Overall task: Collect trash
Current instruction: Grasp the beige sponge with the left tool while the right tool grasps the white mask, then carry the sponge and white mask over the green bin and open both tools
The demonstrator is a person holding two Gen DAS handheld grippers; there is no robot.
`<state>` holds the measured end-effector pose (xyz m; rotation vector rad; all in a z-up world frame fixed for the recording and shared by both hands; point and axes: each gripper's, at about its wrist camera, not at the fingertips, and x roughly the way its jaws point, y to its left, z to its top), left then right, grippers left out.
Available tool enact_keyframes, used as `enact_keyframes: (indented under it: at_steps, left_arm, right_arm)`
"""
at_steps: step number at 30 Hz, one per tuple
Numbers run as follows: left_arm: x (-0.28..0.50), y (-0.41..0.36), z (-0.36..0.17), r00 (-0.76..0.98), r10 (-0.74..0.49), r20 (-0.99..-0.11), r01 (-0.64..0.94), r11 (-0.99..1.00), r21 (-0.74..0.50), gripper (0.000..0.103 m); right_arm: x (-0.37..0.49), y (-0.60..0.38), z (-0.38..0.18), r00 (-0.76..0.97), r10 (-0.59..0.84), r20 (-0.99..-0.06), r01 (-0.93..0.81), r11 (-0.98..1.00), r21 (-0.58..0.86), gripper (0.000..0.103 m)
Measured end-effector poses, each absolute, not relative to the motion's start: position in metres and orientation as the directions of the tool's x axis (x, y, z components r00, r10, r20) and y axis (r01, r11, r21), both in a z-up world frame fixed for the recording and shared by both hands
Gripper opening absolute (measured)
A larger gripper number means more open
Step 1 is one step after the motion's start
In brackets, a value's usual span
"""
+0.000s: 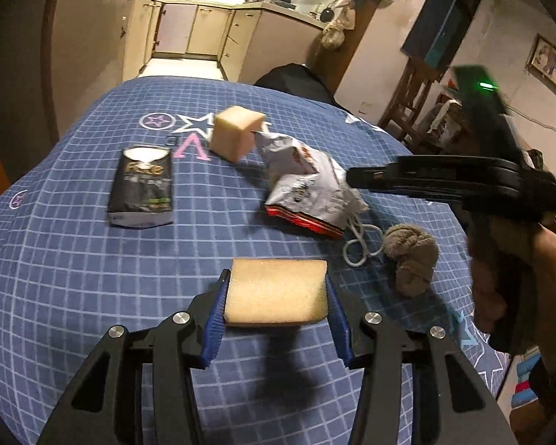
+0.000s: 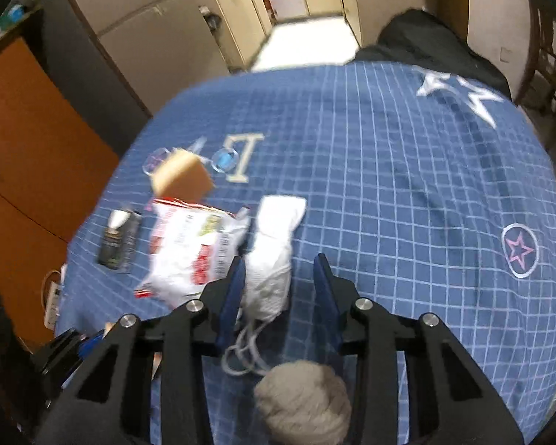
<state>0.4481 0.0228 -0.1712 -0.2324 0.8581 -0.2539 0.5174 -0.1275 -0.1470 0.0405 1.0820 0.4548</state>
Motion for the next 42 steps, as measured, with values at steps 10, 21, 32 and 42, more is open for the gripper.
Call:
enact_keyframes:
  at_steps: [10,21,32,42]
  left_arm:
    - [0.446,0.015,-0.177,0.618,-0.317,-0.719,0.129,0.943,-0.306,0.049]
    - [0.427,0.008,-0.143,0.679,-0.304,-0.669,0.128,0.946,-0.299,0.049]
    - [0.407,-0.086,-0.086,0.694,-0.384,-0.608,0.291,0.923,-0.251,0.049]
    - [0.378,-0.216,-0.034,0.665,-0.523,-0.533,0.494,0.843,-0.212,0.049]
  right_arm:
    - [0.517,-0.116,-0.154,0.426,0.343,-0.837,-0.357,0.914,0.193,0.021]
    - [0.434,-0.175,-0.079,0.635,0.376,-0.676,-0.371,0.915,0.16,0.02]
    - [0.338,-0.261,-0.03,0.777,0.262,-0.572,-0.273,0.96,0.068,0.02]
    - [0.275,-0.357,-0.006,0.845,0.093,-0.527,-0.091,0.995,0.029,0.02]
